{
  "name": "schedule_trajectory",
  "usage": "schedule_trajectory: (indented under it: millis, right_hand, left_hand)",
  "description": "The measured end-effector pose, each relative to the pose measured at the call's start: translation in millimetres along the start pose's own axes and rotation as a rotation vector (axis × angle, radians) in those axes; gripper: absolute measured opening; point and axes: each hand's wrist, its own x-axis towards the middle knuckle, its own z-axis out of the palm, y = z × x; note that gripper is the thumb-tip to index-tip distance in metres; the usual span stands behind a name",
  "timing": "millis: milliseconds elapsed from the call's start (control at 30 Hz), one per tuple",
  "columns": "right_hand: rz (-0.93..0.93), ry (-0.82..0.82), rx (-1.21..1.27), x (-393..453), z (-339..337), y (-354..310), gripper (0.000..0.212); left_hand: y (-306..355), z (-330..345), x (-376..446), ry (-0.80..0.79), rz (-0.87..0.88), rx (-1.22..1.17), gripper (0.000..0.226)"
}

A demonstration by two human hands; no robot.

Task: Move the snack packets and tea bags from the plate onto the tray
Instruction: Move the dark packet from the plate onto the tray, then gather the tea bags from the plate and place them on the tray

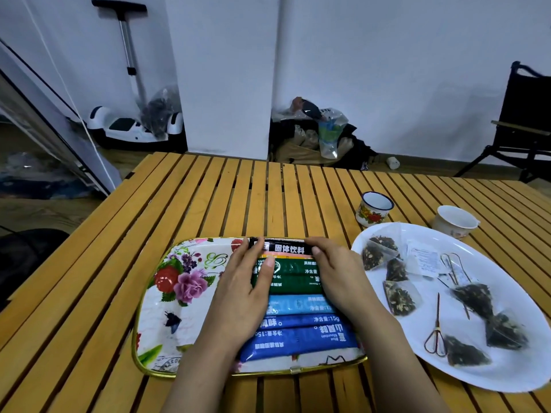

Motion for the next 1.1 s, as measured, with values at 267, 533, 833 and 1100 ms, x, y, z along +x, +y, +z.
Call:
schedule_trajectory:
  millis: [267,533,833,1100]
  right_hand:
    - [-0.047,-0.016,0.036,-1,-5,-8,0.034]
    - [0.141,0.271,-0.065,-17,-42,9,0.026]
    - [0.433,0.169,-0.272,-44,-49,56,0.033]
    - [0.487,0.337,-0.106,-47,-87,48,0.021]
  left_hand:
    - [-1,1,0,0.023,-0.020,0.013,0.061]
    - [30,-2,-13,0.195,0.130,0.133,0.034]
    - [56,14,-31,0.056,0.300,0.221,0.020]
    - [58,16,-31,0.038,0.292,0.238,0.016]
